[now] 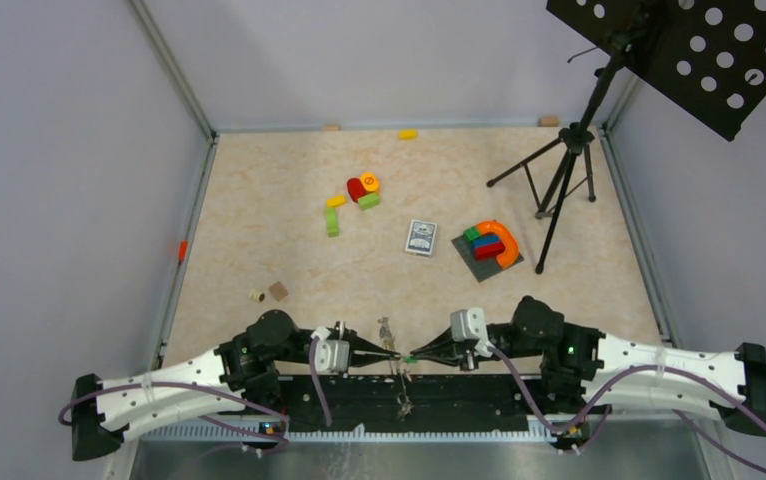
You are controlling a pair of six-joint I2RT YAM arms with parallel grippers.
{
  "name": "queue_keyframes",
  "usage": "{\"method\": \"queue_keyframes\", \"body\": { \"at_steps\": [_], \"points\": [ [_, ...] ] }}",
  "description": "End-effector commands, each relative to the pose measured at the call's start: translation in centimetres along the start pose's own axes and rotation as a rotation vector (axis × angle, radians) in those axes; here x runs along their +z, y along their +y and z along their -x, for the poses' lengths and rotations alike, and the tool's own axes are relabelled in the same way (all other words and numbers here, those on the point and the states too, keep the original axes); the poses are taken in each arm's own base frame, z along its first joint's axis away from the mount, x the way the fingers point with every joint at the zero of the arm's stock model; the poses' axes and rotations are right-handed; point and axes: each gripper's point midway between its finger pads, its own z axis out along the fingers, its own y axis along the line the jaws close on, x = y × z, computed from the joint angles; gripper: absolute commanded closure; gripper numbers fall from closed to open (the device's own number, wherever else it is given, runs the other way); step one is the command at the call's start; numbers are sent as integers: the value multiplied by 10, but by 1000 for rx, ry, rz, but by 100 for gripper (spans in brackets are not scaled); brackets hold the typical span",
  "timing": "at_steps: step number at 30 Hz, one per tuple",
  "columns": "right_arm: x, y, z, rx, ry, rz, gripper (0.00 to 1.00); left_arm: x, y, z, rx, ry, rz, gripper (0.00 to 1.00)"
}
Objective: Remove the keys from the keyring
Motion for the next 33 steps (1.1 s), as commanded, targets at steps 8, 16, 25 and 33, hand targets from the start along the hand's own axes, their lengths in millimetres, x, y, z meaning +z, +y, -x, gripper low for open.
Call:
{"method": "queue_keyframes", "body": {
  "at_steps": [8,16,25,33],
  "points": [
    [-6,-23,9,-59,20,-115,100,-1,8,41,65,-129,30,100],
    [3,-20,10,-58,-4,-87,100,1,10,41,59,-137,36,100],
    [8,-19,-4,-47,52,-72,100,1,12,44,66,-153,49,100],
    [12,-20,-11,-38,85,-67,100,1,13,44,62,-158,54,100]
  ]
}}
